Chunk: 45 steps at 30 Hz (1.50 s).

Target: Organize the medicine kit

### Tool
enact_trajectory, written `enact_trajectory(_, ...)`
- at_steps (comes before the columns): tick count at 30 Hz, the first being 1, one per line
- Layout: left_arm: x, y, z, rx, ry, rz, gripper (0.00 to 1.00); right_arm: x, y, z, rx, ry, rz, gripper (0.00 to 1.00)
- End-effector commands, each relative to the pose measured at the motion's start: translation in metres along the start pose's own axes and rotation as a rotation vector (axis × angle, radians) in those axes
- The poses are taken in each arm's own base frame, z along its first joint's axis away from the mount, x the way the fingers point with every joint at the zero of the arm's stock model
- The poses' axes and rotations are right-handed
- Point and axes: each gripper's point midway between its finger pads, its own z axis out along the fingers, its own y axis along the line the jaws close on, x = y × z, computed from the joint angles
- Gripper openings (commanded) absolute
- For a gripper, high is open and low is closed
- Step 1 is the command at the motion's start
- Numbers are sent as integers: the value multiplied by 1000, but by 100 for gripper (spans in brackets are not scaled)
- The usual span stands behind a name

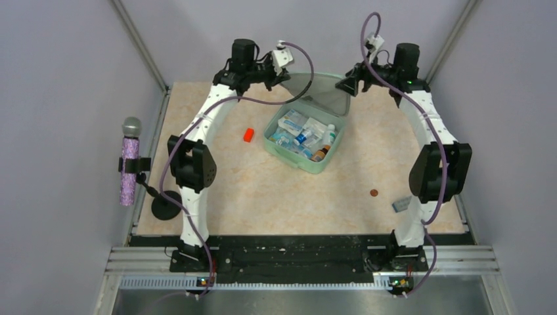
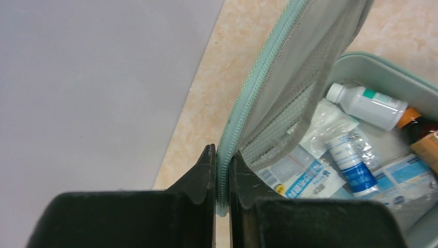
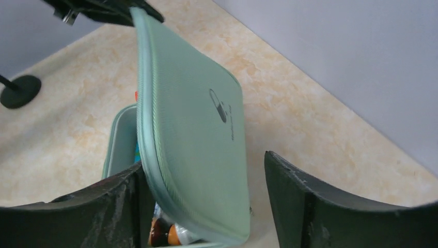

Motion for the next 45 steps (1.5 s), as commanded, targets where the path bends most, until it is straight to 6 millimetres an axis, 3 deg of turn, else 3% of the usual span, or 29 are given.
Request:
enact_trajectory(1, -9, 1, -14, -86, -39, -196, 0, -51, -15, -51, 92, -116, 126, 73)
enact_trajectory(5, -7, -9, -11, -84, -53, -299, 0, -22, -1, -90, 110, -37, 144, 76)
enact_trajectory(9, -13, -13, -7, -83, -76, -318, 0, 44, 40, -114, 80, 154, 32, 75)
enact_trajectory(14, -28, -5, -9, -129, -121, -326, 0, 137, 99, -143, -27, 447, -104, 67)
enact_trajectory(19, -44, -1, -8, -133, -181, -325, 0, 189, 133, -163, -110, 650, -188, 59)
enact_trajectory(23, -54, 2, -14, -140, -202, -280, 1, 213, 140, -169, -145, 750, -237, 56)
enact_trajectory(28, -64, 6, -19, -120, -185, -120, 3, 243, 131, -177, -145, 863, -326, 56)
enact_trajectory(32, -61, 14, -12, -97, -140, -45, 0, 259, 132, -184, -161, 897, -385, 56)
enact_trajectory(37, -60, 17, -13, -78, -79, 81, 0, 257, 142, -178, -192, 830, -403, 58)
enact_trajectory(40, -47, 26, -19, -115, 3, 173, 0, 256, 139, -171, -179, 815, -366, 58)
enact_trajectory(45, -22, 51, -30, -251, 141, 128, 0, 247, 136, -163, -171, 788, -316, 58)
